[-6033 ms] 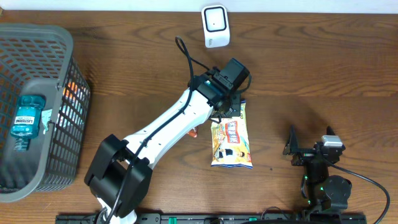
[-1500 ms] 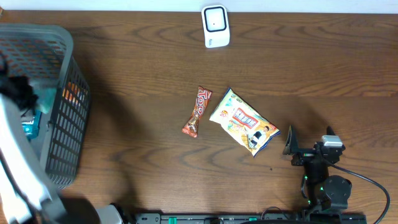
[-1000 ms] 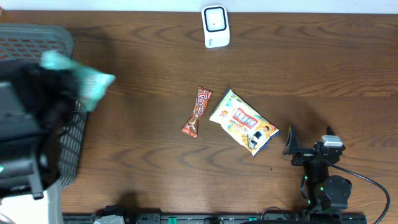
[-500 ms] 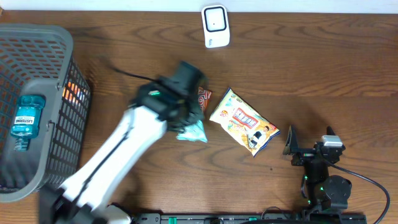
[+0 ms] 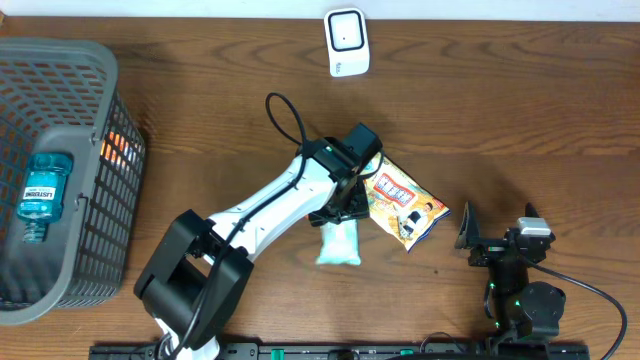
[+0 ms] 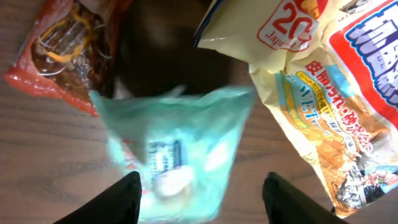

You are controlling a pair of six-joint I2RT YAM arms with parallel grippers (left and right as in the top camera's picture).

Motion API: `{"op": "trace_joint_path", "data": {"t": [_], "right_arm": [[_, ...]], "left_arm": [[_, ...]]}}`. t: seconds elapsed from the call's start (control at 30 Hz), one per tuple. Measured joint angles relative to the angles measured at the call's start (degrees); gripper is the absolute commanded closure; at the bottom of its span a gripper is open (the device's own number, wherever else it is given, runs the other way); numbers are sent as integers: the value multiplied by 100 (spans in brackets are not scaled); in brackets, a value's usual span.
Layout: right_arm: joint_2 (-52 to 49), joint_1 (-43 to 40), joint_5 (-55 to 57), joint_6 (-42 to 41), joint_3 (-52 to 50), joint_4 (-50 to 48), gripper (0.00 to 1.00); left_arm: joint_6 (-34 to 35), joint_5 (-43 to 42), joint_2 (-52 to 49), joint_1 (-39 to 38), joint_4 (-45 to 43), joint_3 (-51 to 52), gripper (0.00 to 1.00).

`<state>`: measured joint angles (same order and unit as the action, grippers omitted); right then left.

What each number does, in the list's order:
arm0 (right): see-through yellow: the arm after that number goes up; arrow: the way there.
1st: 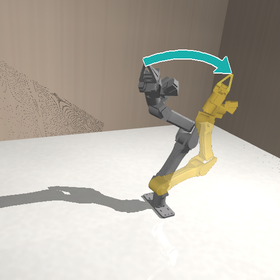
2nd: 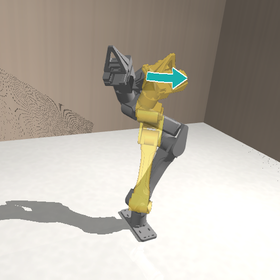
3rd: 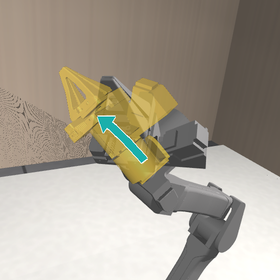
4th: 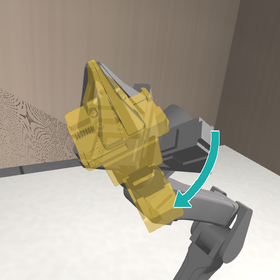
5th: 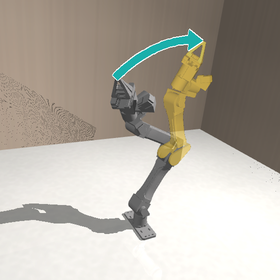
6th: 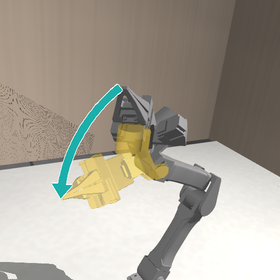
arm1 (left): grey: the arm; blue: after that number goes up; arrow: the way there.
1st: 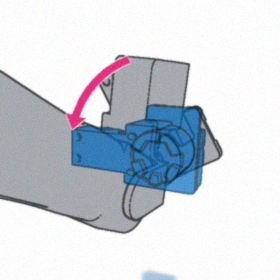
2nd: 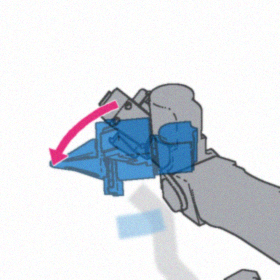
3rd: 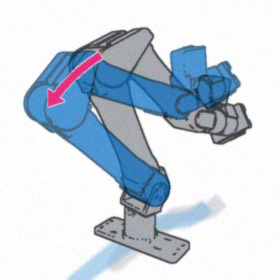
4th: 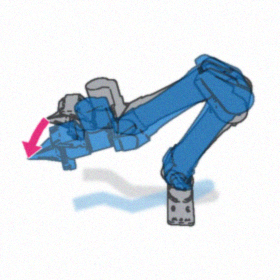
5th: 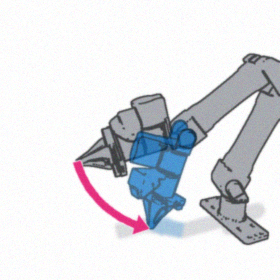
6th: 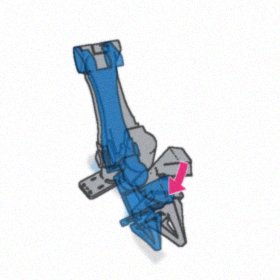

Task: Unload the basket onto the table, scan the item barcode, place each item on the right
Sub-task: 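Carry the mint-green packet to the table and set it down, then reach the left gripper into the basket and grasp the orange tissue pack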

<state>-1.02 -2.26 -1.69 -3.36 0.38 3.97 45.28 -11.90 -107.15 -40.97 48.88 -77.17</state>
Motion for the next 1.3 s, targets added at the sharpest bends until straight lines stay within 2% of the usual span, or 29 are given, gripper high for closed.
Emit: {"op": "trace_joint_path", "data": {"t": [0.13,0.3,0.5,0.67,0.8,0.93,1.13,1.3], "right_arm": [[0,0,0,0,0,0,1],[0,0,0,0,0,-2,1],[0,0,0,0,0,-2,1],[0,0,0,0,0,-2,1],[0,0,0,0,0,-2,1],[0,0,0,0,0,0,1],[0,0,0,0,0,0,1],[0,0,0,0,0,0,1]], "left_arm": [[-186,-24,2,129,282,-70,36],[-1049,-28,177,546,863,-828,22],[-2393,-20,1051,1506,1207,-2380,2],[-2907,516,2013,2559,870,-3018,2],[-2649,1252,2503,3628,848,-3045,1],[-1991,1696,2575,4878,1014,-3045,1],[-719,1821,2376,6575,1635,-2997,0],[-293,1598,2013,7143,1908,-2973,0]]}}
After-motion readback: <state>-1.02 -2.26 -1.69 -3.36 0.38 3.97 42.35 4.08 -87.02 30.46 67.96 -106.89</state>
